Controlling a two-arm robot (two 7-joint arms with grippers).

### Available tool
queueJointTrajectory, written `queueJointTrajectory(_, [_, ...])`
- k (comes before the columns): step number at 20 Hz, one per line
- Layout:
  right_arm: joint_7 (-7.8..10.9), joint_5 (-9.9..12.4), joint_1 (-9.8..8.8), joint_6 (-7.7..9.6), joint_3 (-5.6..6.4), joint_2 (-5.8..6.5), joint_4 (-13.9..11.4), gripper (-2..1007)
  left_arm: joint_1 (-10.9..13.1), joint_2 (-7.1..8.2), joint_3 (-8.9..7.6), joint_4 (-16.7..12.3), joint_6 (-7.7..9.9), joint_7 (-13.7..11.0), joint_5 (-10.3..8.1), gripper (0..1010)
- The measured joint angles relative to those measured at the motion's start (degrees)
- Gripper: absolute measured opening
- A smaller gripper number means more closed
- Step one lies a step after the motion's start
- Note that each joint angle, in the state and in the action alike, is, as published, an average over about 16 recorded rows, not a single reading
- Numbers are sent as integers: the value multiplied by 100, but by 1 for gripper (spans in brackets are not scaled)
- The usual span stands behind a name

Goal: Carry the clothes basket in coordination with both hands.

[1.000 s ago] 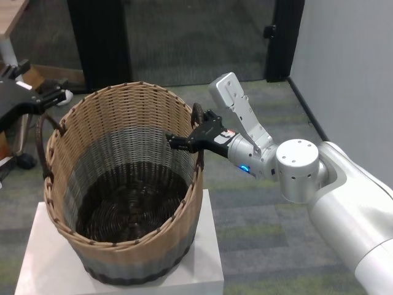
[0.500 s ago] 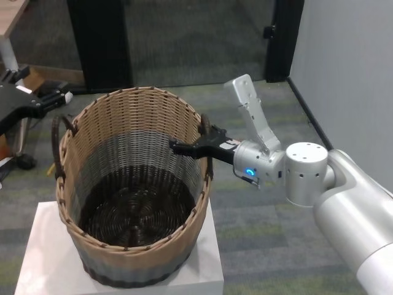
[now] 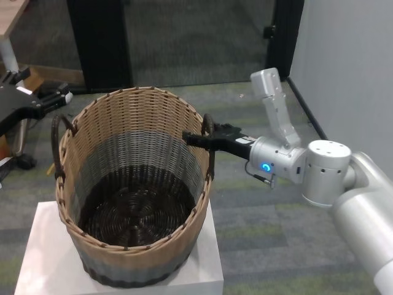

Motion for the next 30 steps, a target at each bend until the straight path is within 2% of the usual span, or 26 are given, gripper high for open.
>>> queueJointTrajectory(4, [-9,198,-161,152,107,81,-337,1000,3,2,0,-3,12,3,-2,1002])
queueJointTrajectory(8, [-45,354,-326,224,194,161,-696,1000,5,4,0,-4,21,5,-4,1002])
queueJointTrajectory(10, [-86,402,-398,201,227,196,-863,1000,5,4,0,-5,24,6,-5,1002])
queueJointTrajectory(13, [-177,411,-479,49,256,245,-1085,1001,7,5,0,-6,28,7,-6,1002])
queueJointTrajectory(16, [-337,305,-524,-266,244,292,-1265,1001,8,6,0,-7,30,8,-7,1002])
queueJointTrajectory(19, [-558,77,-540,-689,188,325,-1390,1001,9,7,0,-8,32,9,-7,1002])
queueJointTrajectory(26, [-1144,-726,-516,-1748,-33,315,-1436,1000,11,7,0,-11,36,9,-8,1002])
queueJointTrajectory(30, [-1401,-1149,-494,-2156,-148,281,-1388,1000,11,4,0,-12,27,-5,-6,1002])
